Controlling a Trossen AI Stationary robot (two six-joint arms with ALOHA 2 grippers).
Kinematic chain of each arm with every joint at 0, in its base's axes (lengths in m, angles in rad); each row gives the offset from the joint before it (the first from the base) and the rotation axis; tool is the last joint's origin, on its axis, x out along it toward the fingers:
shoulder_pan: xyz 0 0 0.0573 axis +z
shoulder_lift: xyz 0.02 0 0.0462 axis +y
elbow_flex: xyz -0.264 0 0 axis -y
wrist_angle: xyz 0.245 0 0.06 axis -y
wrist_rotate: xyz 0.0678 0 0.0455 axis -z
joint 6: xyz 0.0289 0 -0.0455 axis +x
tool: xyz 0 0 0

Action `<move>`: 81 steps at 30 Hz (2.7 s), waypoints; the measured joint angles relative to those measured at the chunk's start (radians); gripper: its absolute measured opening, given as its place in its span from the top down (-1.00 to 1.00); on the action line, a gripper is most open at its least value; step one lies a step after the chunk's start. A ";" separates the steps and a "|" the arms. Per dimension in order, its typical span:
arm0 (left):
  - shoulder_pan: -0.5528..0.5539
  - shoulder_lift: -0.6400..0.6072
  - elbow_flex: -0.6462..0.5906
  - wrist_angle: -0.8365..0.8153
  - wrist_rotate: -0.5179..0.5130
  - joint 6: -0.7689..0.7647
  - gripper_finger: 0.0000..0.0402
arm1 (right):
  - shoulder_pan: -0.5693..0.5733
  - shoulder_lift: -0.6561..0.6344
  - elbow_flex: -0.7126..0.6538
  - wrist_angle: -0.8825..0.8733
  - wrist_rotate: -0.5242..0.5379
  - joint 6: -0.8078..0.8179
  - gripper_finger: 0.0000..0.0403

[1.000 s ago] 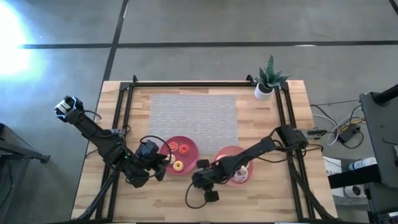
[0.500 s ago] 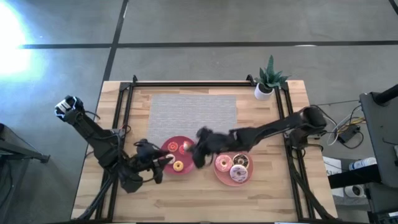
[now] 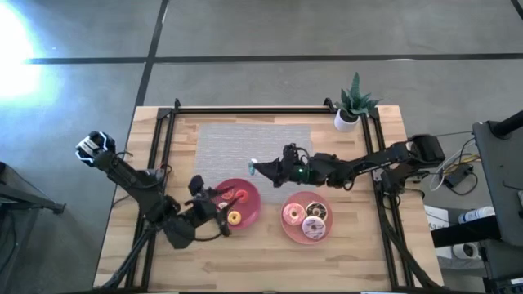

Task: Pick & Place donuts
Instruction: Put the blue small donut on the dark pink plate

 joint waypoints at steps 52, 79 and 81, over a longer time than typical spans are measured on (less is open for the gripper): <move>0.270 0.090 0.055 0.055 -0.081 0.253 0.00 | -0.054 0.010 0.071 -0.038 0.027 0.149 0.94; 0.322 0.089 0.088 0.056 -0.003 0.252 0.63 | -0.054 0.009 0.071 -0.056 0.056 0.159 0.94; 0.322 0.089 0.088 0.057 -0.003 0.253 0.73 | -0.054 0.008 0.071 -0.056 0.056 0.155 0.94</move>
